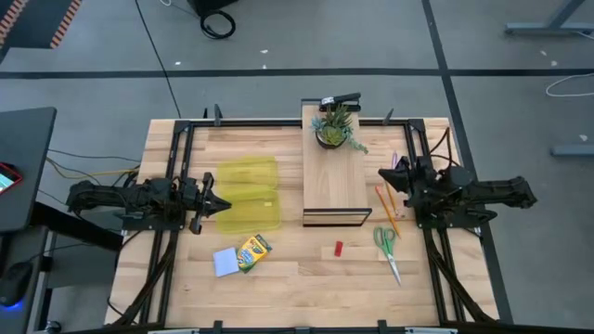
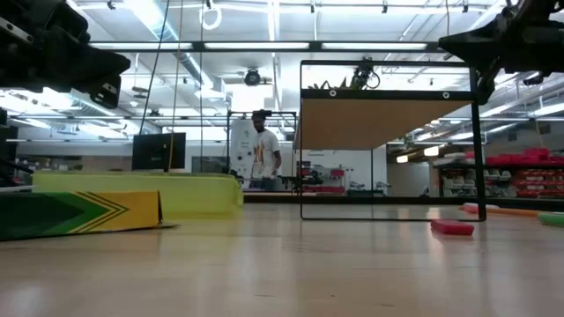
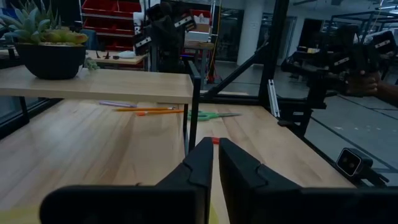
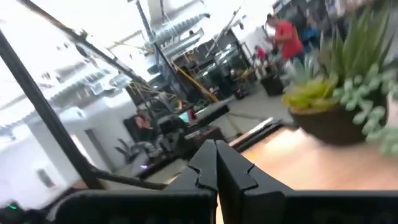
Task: Pack school essentials
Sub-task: Put the orange pencil into the yellow supply box
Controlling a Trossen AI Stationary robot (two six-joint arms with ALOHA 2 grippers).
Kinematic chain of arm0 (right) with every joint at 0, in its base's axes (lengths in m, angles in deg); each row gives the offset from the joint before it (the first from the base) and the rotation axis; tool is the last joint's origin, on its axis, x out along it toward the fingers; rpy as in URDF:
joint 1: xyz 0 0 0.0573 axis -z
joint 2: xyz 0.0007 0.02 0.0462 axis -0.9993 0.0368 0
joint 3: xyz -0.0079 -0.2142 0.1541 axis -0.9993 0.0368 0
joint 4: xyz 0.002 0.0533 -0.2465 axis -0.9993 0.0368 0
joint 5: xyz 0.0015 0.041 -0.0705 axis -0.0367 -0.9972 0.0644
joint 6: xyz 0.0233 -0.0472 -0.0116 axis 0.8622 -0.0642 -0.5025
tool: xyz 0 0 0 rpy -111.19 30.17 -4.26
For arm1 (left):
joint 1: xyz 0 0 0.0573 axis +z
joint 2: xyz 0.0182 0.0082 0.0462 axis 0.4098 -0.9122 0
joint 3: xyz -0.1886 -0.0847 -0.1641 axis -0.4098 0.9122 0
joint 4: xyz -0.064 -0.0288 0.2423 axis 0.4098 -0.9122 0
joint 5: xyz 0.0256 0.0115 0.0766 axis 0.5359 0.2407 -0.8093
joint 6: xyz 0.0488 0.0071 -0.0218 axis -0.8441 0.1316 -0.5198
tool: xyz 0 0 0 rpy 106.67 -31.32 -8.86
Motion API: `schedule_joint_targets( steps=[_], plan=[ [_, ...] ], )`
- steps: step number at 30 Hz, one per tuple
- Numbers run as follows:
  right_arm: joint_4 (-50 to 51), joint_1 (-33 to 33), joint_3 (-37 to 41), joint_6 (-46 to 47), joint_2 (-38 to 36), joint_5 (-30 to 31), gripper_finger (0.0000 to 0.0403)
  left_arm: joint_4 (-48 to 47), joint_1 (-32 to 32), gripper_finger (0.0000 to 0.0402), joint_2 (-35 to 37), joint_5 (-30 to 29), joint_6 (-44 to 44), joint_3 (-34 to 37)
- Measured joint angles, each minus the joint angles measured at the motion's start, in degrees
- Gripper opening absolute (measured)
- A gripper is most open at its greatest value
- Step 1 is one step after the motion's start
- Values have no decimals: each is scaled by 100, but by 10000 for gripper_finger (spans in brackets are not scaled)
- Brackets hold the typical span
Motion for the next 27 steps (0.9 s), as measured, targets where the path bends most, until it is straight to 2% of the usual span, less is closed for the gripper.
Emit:
schedule_joint_targets(
  steps=[4, 11, 14, 19, 22, 27],
  plan=[
    [1055, 0, -511, 184, 94, 3, 6, -1, -2, 40, 0, 0, 1, 0],
    [2260, 0, -1271, 610, 905, 670, 6, 1, -1, 35, 0, 0, 1, -1],
    [3359, 0, -1721, 1163, 1489, 959, 6, 1, 0, 31, 0, 0, 1, -1],
    [5522, 29, -2641, 2177, 2562, 1909, 6, 1, -2, 32, 0, 0, 1, -1],
    [6518, 167, -3085, 2764, 3178, 1833, 6, -1, 0, 37, 0, 0, 1, -1],
    [7404, 618, -3411, 2980, 4010, 1102, 6, -1, -1, 40, 0, 0, 1, 0]
  ],
)
